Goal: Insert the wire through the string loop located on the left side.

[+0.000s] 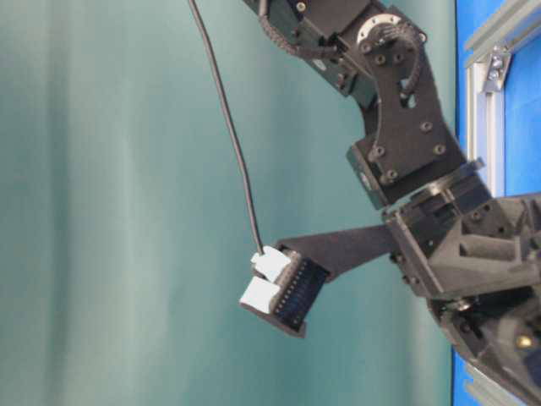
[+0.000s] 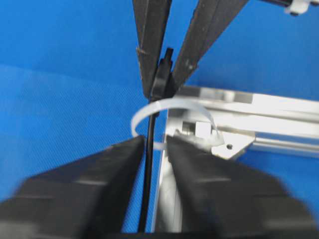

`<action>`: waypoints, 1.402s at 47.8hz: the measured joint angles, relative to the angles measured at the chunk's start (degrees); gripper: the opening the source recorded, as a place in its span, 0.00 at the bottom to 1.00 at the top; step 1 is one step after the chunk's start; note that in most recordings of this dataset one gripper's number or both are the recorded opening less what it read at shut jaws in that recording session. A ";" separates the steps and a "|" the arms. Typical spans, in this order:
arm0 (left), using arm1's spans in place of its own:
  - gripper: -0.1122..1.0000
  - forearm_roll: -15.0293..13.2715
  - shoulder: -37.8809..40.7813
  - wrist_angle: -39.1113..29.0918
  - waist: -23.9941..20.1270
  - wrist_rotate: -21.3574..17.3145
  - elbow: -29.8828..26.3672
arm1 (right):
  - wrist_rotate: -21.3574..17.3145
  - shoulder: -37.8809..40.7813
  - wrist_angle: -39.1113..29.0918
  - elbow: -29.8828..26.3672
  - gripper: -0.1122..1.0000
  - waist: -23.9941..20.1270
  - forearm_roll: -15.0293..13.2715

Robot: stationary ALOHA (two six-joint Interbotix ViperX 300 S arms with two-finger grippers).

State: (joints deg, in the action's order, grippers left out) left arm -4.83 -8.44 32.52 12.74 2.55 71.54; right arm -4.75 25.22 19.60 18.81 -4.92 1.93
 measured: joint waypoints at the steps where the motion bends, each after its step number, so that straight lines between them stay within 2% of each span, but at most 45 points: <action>1: 0.17 0.00 0.00 -0.09 0.00 0.00 0.00 | 0.00 -0.09 -0.09 0.00 0.58 0.00 0.00; 6: 0.17 0.00 0.00 -0.09 0.00 0.00 0.00 | 0.00 0.00 -0.97 0.00 0.85 0.26 0.00; 10: 0.17 0.00 0.00 -0.09 0.09 0.00 0.00 | -0.26 -0.09 -1.32 0.00 0.96 0.26 0.09; 21: 0.17 0.00 -0.97 -0.35 0.00 0.00 0.09 | -0.18 0.00 -1.49 0.18 0.96 -0.26 0.18; 27: 0.17 0.00 -3.78 -3.34 0.00 0.00 0.70 | -0.18 -0.09 -1.49 0.18 0.96 -0.09 0.18; 36: 0.17 0.00 -12.13 -13.45 0.00 0.00 1.85 | -0.09 0.00 -1.49 0.18 0.96 -0.18 0.18; 47: 0.17 0.00 -26.63 -28.30 0.00 0.53 3.69 | -0.18 -0.09 -1.58 0.18 0.96 -0.26 0.18; 58: 0.17 0.00 -42.01 -40.34 0.09 6.06 5.01 | -0.18 -0.09 -1.58 0.18 0.96 -0.26 0.09; 67: 0.17 0.00 -48.34 -45.26 0.09 7.82 5.01 | -0.18 -0.09 -1.58 0.18 0.96 -0.18 0.18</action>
State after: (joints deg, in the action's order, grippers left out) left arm -4.83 -56.78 -12.74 12.83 10.37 76.55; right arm -4.92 25.14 18.02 18.98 -5.10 2.11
